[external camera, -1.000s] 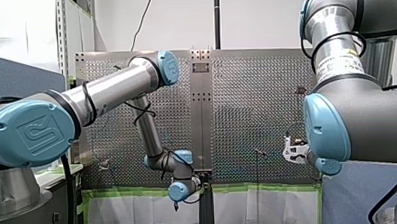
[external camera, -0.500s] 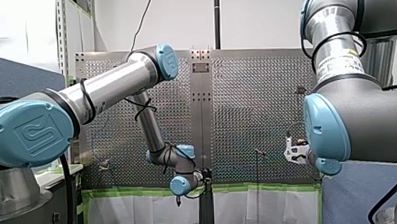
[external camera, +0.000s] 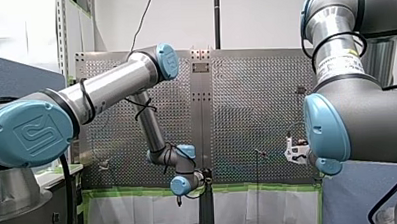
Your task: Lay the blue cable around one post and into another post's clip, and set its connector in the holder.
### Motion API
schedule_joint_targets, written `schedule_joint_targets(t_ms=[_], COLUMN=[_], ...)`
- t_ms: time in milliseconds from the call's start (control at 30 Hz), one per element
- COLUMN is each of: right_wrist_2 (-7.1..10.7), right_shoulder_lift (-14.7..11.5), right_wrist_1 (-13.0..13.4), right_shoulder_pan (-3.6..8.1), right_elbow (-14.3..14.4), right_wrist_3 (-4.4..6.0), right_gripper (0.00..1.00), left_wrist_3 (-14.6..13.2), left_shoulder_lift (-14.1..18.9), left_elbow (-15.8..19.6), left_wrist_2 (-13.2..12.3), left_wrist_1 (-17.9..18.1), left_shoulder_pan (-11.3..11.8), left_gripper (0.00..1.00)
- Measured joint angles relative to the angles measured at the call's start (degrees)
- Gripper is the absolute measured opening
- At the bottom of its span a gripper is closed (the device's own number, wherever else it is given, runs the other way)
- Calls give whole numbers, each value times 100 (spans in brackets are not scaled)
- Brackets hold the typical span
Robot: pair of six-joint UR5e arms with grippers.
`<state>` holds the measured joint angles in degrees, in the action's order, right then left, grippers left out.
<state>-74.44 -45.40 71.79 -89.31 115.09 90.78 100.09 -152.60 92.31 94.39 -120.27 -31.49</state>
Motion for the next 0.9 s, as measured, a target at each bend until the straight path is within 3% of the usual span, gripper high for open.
schedule_joint_targets(t_ms=[133, 367, 900], right_wrist_2=[-47, -62, -64], right_shoulder_lift=[-1, 0, -1], right_wrist_1=[-78, -323, -323], right_shoulder_pan=[27, 39, 100], right_elbow=[-67, -180, -231], right_wrist_3=[41, 25, 85], right_gripper=[0, 0, 0], left_wrist_3=[21, -27, -189], left_shoulder_lift=[0, 0, 8], left_elbow=[-16, -70, -75], left_wrist_2=[-42, -81, -134], left_wrist_1=[8, -1, -70], left_shoulder_pan=[-1, -30, -89], left_gripper=[2, 2, 2])
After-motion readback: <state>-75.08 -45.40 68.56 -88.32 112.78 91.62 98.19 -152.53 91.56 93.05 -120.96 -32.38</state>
